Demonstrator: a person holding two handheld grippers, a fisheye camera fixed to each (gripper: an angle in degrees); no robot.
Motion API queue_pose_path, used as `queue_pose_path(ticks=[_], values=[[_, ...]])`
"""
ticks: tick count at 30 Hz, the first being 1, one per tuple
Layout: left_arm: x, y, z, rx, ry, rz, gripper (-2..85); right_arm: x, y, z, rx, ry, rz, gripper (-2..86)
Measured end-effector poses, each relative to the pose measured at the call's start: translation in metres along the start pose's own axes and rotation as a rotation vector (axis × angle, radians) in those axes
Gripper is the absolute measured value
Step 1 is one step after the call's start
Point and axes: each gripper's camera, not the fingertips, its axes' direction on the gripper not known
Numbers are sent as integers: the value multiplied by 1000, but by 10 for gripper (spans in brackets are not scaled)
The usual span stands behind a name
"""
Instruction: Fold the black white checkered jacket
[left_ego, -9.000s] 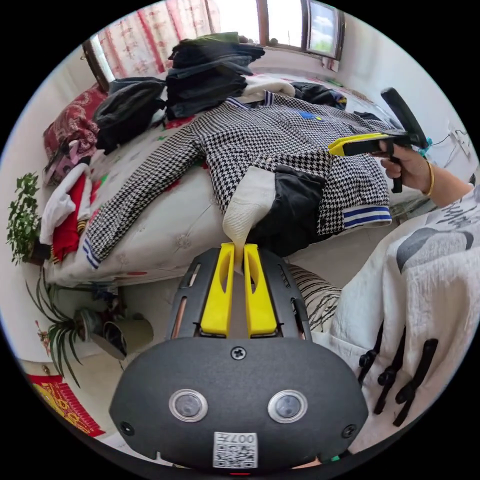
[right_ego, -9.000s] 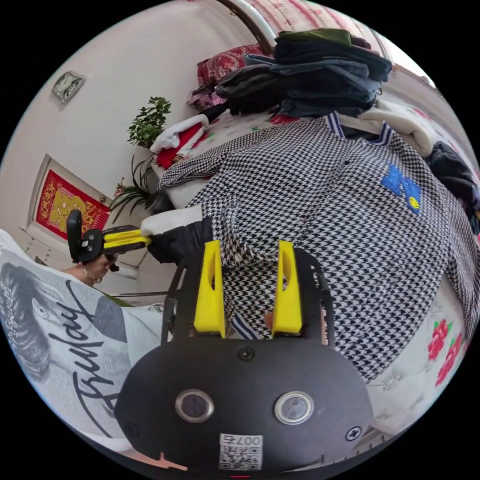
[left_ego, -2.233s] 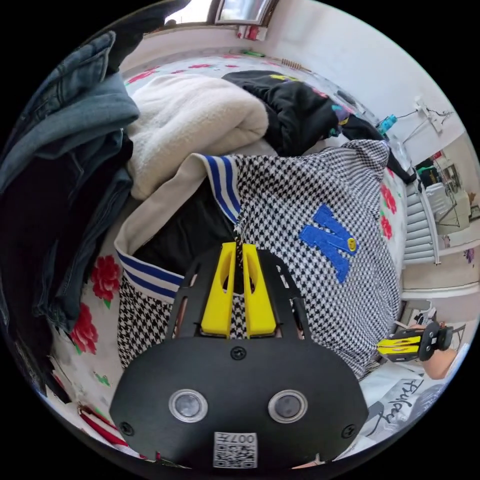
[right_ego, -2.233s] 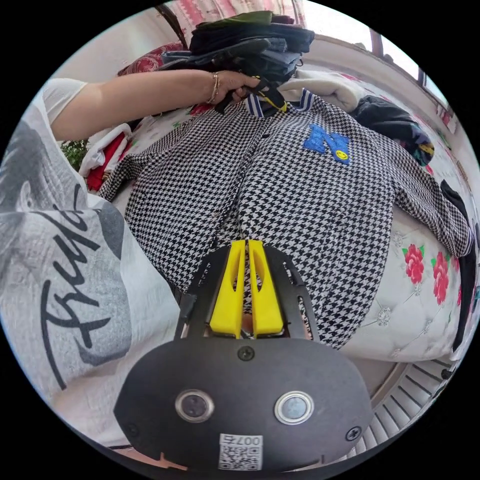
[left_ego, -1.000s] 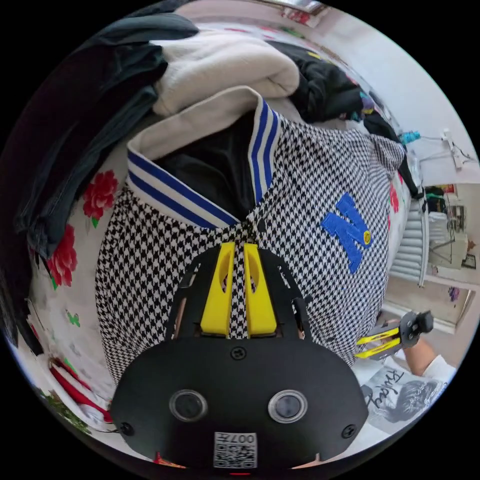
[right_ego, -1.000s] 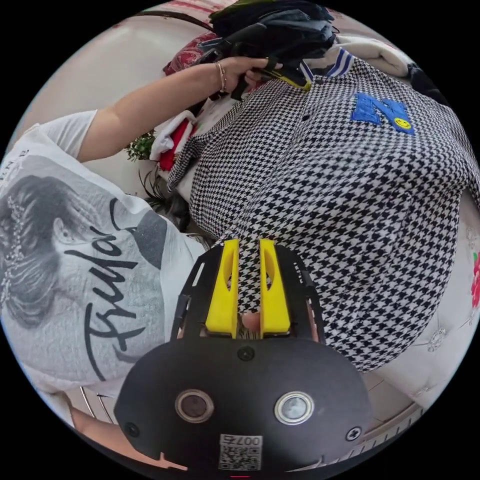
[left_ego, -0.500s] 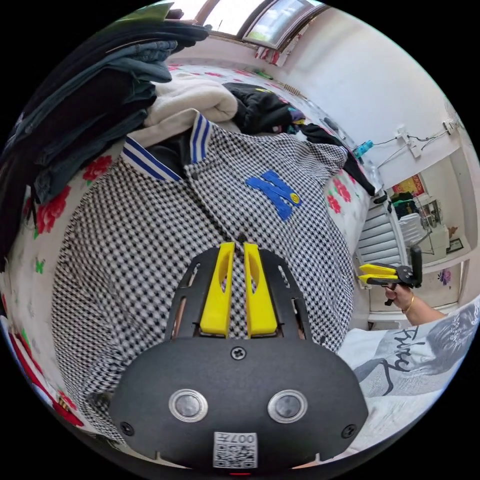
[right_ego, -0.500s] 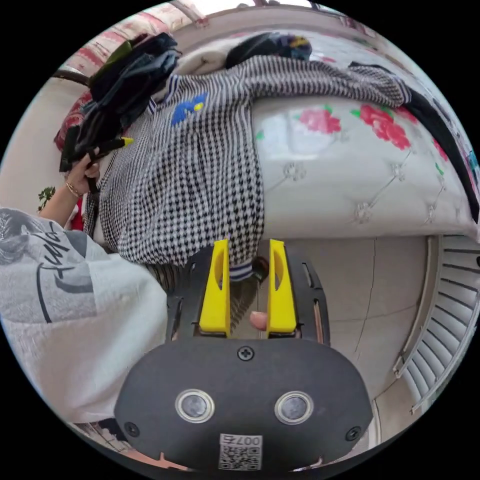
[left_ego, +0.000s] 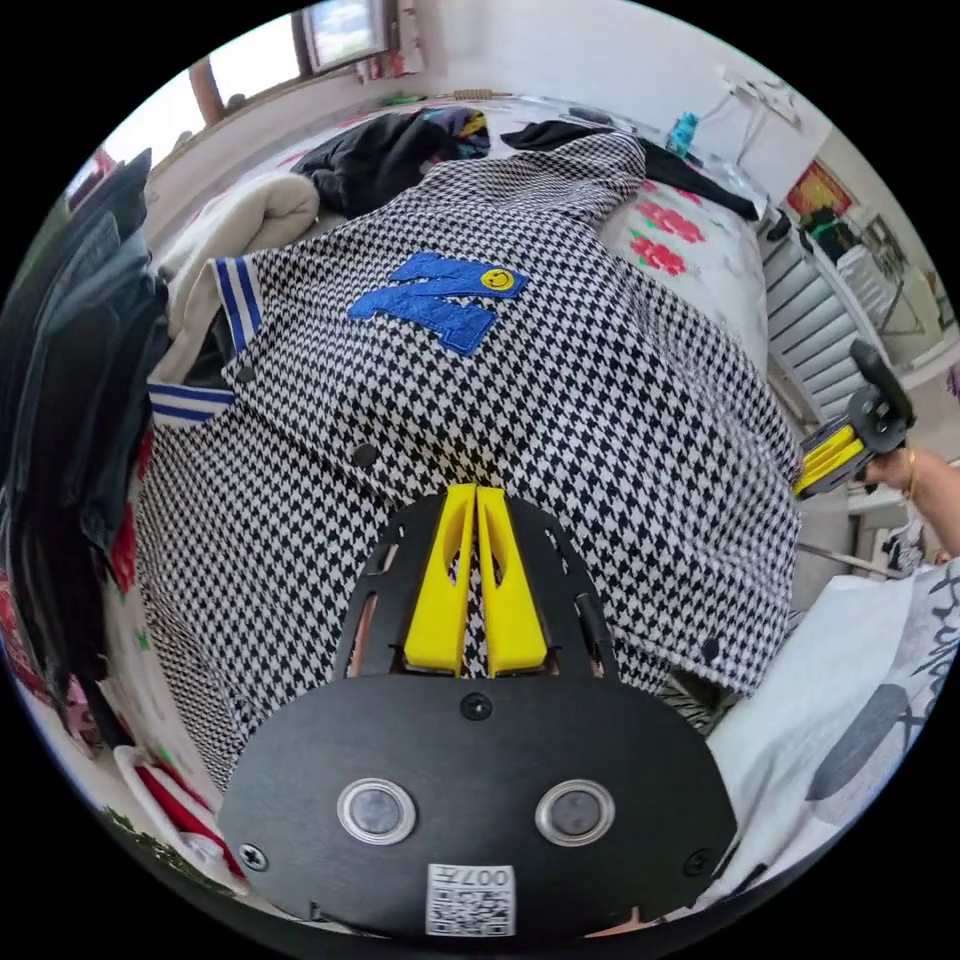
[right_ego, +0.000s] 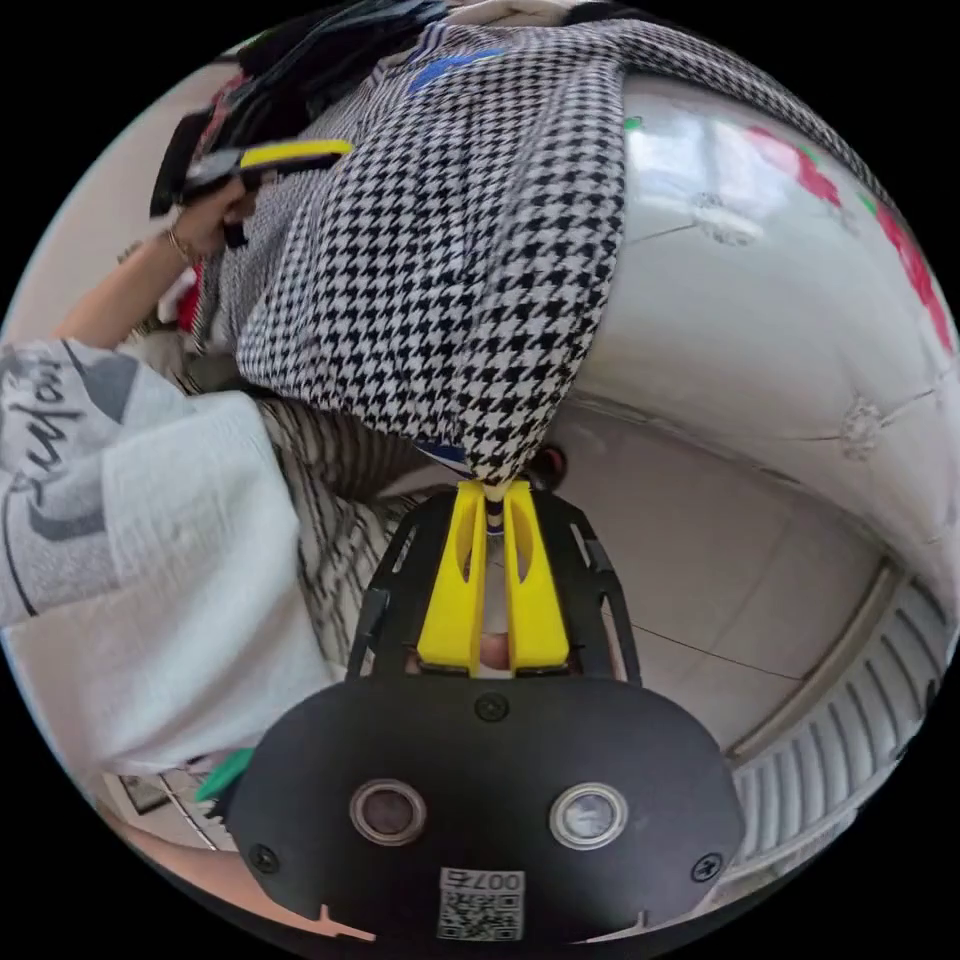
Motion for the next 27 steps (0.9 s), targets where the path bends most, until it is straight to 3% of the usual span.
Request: queue_pose_path(ticks=[1, 4, 9, 11, 15, 20, 23, 24, 27], values=[[2, 0, 0, 11, -21, -15, -10, -4, 7, 0, -14, 77, -27, 48], [-10, -4, -7, -5, 12, -168, -10, -2, 16, -10, 34, 42, 18, 66], [-8, 19, -64, 83, 64, -257, -10, -32, 40, -49, 279, 186, -48, 92], [3, 37, -79, 115, 110, -272, -10, -66, 44, -51, 355, 131, -229, 102], [42, 80, -82, 69, 141, -340, -9, -123, 23, -17, 316, 119, -495, 121], [62, 134, -82, 4, 167, -552, -10, -185, -2, 71, 177, 488, -780, 119], [56, 171, -90, -8, 181, -715, -10, -185, -4, 78, 218, 651, -817, 84], [52, 185, -94, -2, 180, -771, -10, -183, -5, 73, 218, 634, -829, 77], [41, 215, -101, 7, 182, -889, -10, -159, -26, 28, 111, 317, -803, 64]])
